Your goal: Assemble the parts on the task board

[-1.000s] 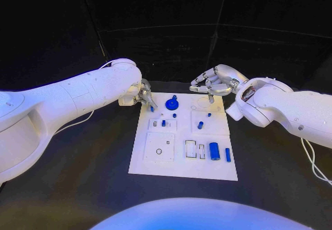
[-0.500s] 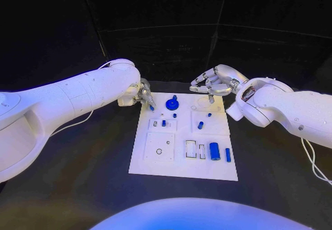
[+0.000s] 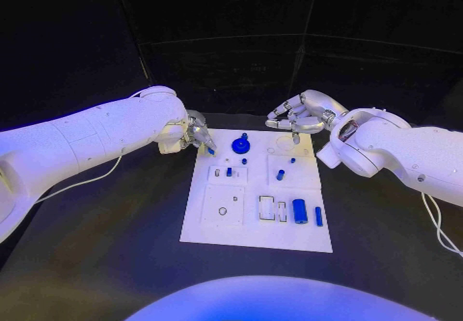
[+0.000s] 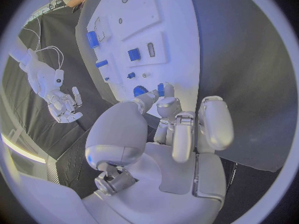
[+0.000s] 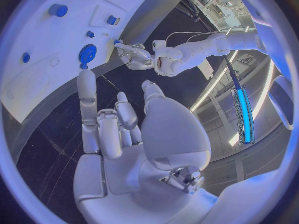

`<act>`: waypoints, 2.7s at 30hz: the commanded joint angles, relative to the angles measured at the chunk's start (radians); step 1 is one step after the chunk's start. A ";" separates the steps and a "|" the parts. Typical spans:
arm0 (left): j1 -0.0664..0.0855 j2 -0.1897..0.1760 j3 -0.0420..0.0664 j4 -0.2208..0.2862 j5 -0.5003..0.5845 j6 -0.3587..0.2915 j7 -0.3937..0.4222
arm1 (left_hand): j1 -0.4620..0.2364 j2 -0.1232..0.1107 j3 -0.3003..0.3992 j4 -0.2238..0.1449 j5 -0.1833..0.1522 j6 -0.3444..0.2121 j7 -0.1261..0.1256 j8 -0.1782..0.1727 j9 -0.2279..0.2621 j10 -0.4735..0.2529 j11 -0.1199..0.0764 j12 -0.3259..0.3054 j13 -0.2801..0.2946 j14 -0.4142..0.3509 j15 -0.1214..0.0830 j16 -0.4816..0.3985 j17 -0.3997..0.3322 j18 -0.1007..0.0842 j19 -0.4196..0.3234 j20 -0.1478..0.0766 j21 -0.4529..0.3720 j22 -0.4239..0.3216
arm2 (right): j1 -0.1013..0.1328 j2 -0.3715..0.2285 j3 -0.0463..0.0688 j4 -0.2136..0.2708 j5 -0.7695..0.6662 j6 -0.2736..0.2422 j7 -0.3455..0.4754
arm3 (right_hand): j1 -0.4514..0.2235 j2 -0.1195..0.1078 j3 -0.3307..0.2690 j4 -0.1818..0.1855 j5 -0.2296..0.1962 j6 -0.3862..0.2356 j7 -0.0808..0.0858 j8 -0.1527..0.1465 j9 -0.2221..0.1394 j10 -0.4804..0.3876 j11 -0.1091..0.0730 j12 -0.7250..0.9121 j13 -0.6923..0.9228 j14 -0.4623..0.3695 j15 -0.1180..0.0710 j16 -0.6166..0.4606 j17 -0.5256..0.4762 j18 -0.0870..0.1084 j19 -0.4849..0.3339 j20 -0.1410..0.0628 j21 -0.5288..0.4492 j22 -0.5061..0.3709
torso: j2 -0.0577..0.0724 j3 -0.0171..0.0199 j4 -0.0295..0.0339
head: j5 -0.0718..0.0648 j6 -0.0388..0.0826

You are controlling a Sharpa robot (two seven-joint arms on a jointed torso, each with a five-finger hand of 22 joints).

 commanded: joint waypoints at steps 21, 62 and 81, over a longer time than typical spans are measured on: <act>-0.033 -0.106 -0.028 0.223 -0.032 -0.114 -0.003 | -0.014 -0.022 0.175 -0.153 0.007 0.002 -0.009 0.018 0.010 0.017 -0.007 0.006 0.005 0.106 -0.004 0.003 0.263 0.008 0.012 -0.001 0.012 0.011 | 0.002 -0.001 0.001 -0.005 0.003 0.007 0.007 | 0.012 0.003 -0.003 0.002 0.005 -0.007 0.001 0.004 -0.001 -0.007 0.001 0.006 0.000 0.056 0.000 -0.004 0.040 0.015 0.003 0.000 -0.006 -0.001 | 0.001 0.0003 -0.0014 | 0.009 -0.001; -0.042 -0.118 -0.042 0.266 -0.075 -0.056 -0.033 | -0.016 -0.033 0.186 -0.157 0.015 0.003 -0.011 0.027 0.015 0.021 -0.009 0.006 0.004 0.106 -0.005 0.003 0.263 0.007 0.014 -0.003 0.016 0.016 | 0.002 -0.001 0.001 -0.009 0.003 0.010 0.008 | 0.013 0.004 -0.003 0.003 0.008 -0.007 0.001 0.005 -0.001 -0.007 0.001 0.007 0.001 0.056 0.000 -0.004 0.040 0.015 0.004 0.000 -0.005 0.000 | 0.000 0.0000 -0.0013 | 0.010 -0.007; -0.042 -0.103 -0.042 0.248 -0.081 -0.038 -0.035 | -0.019 -0.041 0.192 -0.158 0.023 0.006 -0.012 0.032 0.018 0.024 -0.010 0.007 0.007 0.106 -0.006 0.003 0.263 0.007 0.015 -0.003 0.015 0.016 | 0.002 0.001 0.001 -0.010 0.003 0.010 0.009 | 0.013 0.004 -0.003 0.003 0.008 -0.007 0.001 0.005 -0.001 -0.007 0.001 0.007 0.001 0.056 0.000 -0.004 0.040 0.015 0.004 0.000 -0.005 0.000 | 0.001 0.0006 -0.0020 | 0.011 -0.010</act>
